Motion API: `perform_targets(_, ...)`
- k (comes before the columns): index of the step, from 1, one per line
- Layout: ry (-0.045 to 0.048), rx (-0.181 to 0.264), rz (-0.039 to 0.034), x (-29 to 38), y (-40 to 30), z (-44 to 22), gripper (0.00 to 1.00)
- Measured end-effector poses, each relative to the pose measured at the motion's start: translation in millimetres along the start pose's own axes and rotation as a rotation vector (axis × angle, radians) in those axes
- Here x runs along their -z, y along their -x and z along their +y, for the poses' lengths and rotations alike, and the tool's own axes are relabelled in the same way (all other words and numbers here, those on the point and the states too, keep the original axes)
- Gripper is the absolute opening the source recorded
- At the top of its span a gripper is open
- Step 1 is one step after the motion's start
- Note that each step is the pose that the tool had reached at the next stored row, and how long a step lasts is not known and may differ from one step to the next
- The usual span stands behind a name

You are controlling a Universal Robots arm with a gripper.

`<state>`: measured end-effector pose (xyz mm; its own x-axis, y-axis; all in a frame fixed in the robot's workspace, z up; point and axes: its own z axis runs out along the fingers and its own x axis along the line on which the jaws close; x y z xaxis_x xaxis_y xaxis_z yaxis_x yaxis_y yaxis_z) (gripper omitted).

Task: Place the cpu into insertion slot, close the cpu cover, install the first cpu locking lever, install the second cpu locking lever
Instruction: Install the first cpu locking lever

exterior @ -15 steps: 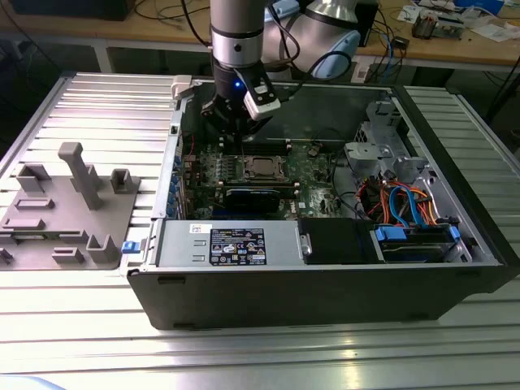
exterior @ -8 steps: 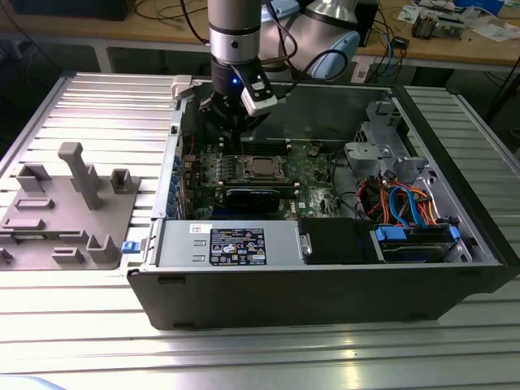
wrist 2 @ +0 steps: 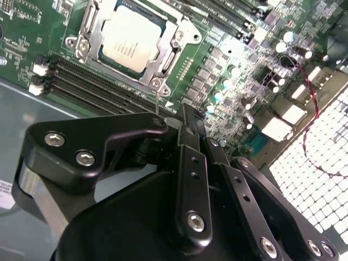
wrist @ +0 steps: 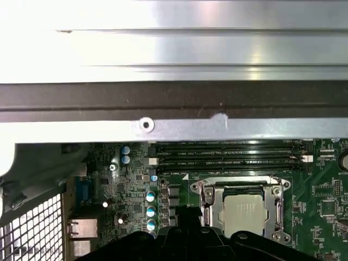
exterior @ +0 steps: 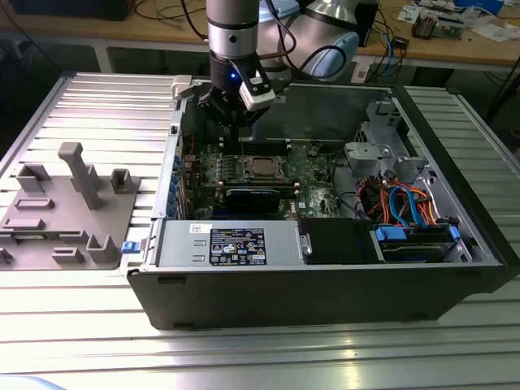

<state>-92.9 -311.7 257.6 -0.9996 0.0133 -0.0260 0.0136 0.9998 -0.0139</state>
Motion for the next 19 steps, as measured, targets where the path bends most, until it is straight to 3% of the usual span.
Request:
perform_targets(9,0.0002,0.001,-0.003,2.5,0.5,7.4,0.11)
perform_targets(19,0.0002,0.001,-0.0037,1.7,22.8,8.8,0.11)
